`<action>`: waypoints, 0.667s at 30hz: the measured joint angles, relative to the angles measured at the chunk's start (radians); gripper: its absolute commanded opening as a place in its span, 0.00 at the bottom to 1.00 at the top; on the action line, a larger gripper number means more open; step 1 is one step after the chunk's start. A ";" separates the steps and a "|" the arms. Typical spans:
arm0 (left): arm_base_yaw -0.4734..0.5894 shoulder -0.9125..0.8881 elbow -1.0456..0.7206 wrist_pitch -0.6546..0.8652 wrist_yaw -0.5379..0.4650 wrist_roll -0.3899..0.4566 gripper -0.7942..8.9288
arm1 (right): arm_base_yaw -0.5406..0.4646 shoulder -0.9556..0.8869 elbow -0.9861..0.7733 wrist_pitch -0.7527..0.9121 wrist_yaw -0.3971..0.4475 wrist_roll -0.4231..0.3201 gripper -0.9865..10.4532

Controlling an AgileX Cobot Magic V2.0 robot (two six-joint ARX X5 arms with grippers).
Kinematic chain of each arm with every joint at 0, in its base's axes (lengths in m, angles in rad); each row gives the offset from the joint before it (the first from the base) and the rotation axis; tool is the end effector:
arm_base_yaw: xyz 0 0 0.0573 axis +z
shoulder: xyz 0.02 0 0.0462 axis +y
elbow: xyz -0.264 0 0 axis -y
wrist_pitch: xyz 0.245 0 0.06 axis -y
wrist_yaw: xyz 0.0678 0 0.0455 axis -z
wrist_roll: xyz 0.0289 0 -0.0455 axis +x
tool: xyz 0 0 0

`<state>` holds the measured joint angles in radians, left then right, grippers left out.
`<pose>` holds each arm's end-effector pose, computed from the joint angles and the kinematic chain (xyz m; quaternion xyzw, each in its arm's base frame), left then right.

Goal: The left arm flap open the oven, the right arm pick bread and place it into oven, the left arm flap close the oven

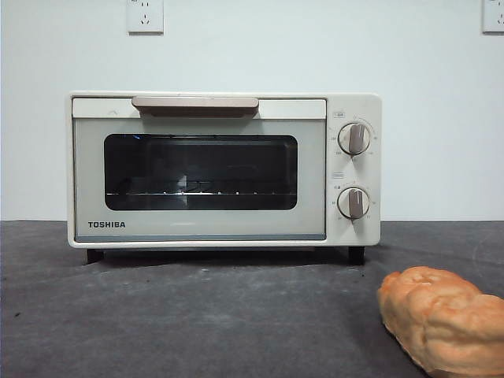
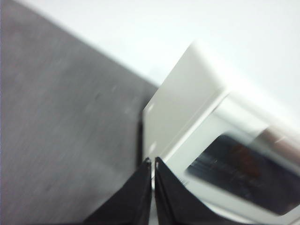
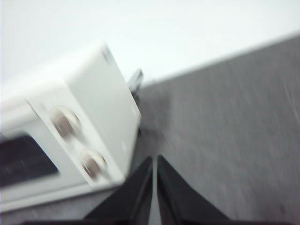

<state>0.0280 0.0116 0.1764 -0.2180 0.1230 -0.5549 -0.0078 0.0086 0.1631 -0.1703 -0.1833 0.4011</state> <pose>0.0843 -0.0012 0.2008 -0.2754 0.0385 -0.0384 0.9598 0.0851 0.0046 0.2012 0.1992 0.0252 0.0843 0.9760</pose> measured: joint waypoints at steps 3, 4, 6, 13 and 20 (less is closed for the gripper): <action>0.000 0.025 0.073 -0.038 0.005 -0.006 0.10 | 0.000 0.023 0.072 -0.007 0.000 0.000 0.10; 0.000 0.038 0.101 -0.060 0.005 -0.005 0.10 | 0.000 0.037 0.095 -0.014 0.000 0.000 0.10; 0.000 0.067 0.152 -0.101 0.012 0.003 0.10 | 0.000 0.073 0.152 -0.040 -0.001 -0.004 0.10; 0.000 0.209 0.351 -0.256 0.114 0.131 0.10 | 0.000 0.253 0.366 -0.200 -0.088 -0.089 0.10; 0.000 0.396 0.527 -0.460 0.253 0.301 0.10 | 0.000 0.461 0.567 -0.444 -0.288 -0.244 0.10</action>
<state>0.0277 0.4072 0.7036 -0.6785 0.3756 -0.2539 -0.0078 0.4698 0.7303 -0.6144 -0.4709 0.1574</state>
